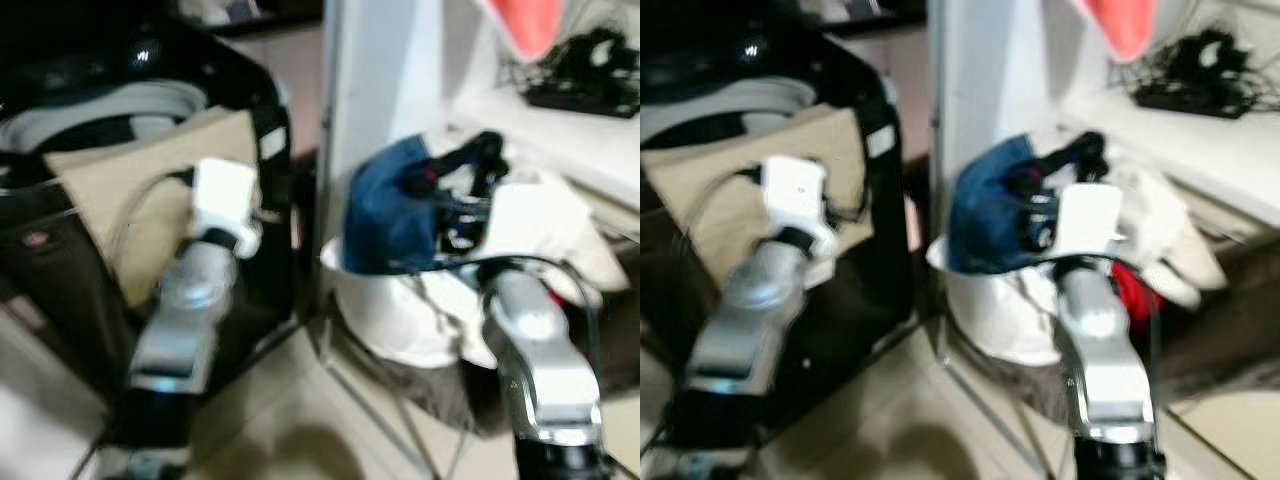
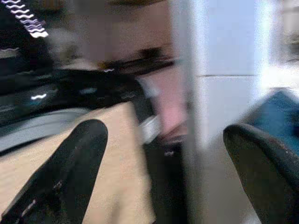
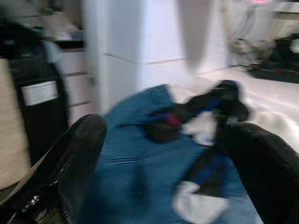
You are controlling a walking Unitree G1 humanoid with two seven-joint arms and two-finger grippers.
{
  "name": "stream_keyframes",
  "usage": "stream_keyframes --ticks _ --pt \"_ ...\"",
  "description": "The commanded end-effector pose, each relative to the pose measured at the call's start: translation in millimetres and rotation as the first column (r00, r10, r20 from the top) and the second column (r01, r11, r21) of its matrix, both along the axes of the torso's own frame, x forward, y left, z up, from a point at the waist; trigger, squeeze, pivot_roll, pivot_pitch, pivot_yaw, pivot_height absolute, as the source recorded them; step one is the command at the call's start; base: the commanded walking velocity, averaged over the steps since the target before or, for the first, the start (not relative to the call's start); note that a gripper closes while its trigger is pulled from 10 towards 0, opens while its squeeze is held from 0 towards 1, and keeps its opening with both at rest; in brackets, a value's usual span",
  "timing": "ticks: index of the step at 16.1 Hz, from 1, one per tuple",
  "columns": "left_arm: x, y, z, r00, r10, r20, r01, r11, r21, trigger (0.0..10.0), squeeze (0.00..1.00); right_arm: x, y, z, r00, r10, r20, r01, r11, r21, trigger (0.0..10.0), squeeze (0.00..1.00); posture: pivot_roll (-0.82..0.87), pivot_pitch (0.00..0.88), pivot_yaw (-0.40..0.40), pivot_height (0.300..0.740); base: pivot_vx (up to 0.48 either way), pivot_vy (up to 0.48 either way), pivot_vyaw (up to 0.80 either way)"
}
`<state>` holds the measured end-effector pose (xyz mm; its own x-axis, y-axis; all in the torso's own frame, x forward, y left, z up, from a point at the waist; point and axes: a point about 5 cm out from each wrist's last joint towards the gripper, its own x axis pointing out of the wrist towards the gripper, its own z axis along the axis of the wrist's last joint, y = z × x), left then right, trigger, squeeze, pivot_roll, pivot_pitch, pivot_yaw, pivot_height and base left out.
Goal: Clothes washing
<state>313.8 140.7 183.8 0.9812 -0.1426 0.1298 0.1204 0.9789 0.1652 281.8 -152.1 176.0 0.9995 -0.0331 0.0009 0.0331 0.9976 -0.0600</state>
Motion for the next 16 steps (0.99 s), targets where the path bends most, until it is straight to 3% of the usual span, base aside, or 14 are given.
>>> stream_keyframes --ticks 1,2,3,4,7,8,9,11,13,16 --pt "-1.0 -5.4 -1.7 1.0 0.0 -0.008 0.0 1.0 -0.027 10.0 0.0 1.7 -4.4 2.5 1.0 -0.007 0.012 0.007 1.0 0.0 10.0 0.0 -0.04 0.0 -0.018 0.74 0.0 -0.48 0.0" --pt "-3.8 -3.8 -2.5 1.0 0.001 -0.011 -0.002 0.994 -0.109 10.0 0.0 3.1 -2.7 2.1 1.0 0.011 0.005 -0.011 1.0 0.008 10.0 0.0 -0.04 0.0 -0.018 0.74 0.0 0.0 0.0" --pt "-6.4 -3.1 -3.3 1.0 -0.002 -0.02 0.0 0.995 -0.102 10.0 0.0 3.6 -0.6 1.1 0.999 0.036 0.0 -0.036 0.999 0.025 10.0 0.0 -0.04 0.0 -0.022 0.74 0.0 0.0 0.0" --pt "-9.3 -3.1 -5.9 0.999 -0.021 -0.037 0.018 0.996 -0.086 10.0 0.0 3.4 4.7 -1.0 0.995 0.101 -0.005 -0.1 0.989 0.106 10.0 0.0 -0.04 0.0 -0.023 0.74 0.0 0.0 0.0" --pt "-17.6 -1.7 -11.5 0.997 -0.054 -0.06 0.047 0.993 -0.111 10.0 0.0 -0.7 13.6 -1.3 0.985 0.175 -0.006 -0.174 0.982 0.068 10.0 0.0 -0.02 0.0 -0.034 0.74 0.0 0.0 0.0" --pt "-21.7 1.2 -8.6 0.997 -0.053 -0.055 0.043 0.985 -0.167 10.0 0.55 -2.4 21.3 -0.6 0.975 0.222 0.005 -0.221 0.971 0.085 10.0 0.0 -0.02 0.0 -0.037 0.74 0.39 0.0 0.8" --pt "-22.2 1.6 -7.7 0.997 -0.048 -0.053 0.039 0.985 -0.168 10.0 0.59 -2.8 23.1 -0.3 0.972 0.237 0.008 -0.237 0.968 0.085 10.0 0.0 -0.01 0.0 -0.04 0.74 0.398 0.0 0.8" --pt "-23.0 2.1 -6.8 0.998 -0.053 -0.045 0.046 0.989 -0.144 10.0 0.55 -3.0 24.6 -1.7 0.969 0.246 0.004 -0.245 0.965 0.094 10.0 0.0 -0.01 0.0 -0.038 0.74 0.392 0.0 0.8" --pt "-24.4 3.8 -5.4 0.997 -0.06 -0.046 0.053 0.989 -0.14 10.0 0.59 -3.8 24.9 -5.0 0.972 0.236 -0.001 -0.234 0.963 0.136 10.0 0.0 -0.01 0.0 -0.035 0.74 0.416 0.0 0.0" --pt "-23.9 4.8 -3.9 0.996 -0.069 -0.049 0.061 0.988 -0.14 10.0 0.58 -5.0 21.5 -5.6 0.976 0.22 -0.004 -0.218 0.968 0.121 10.0 0.0 -0.02 0.0 -0.025 0.74 0.428 0.0 0.0"
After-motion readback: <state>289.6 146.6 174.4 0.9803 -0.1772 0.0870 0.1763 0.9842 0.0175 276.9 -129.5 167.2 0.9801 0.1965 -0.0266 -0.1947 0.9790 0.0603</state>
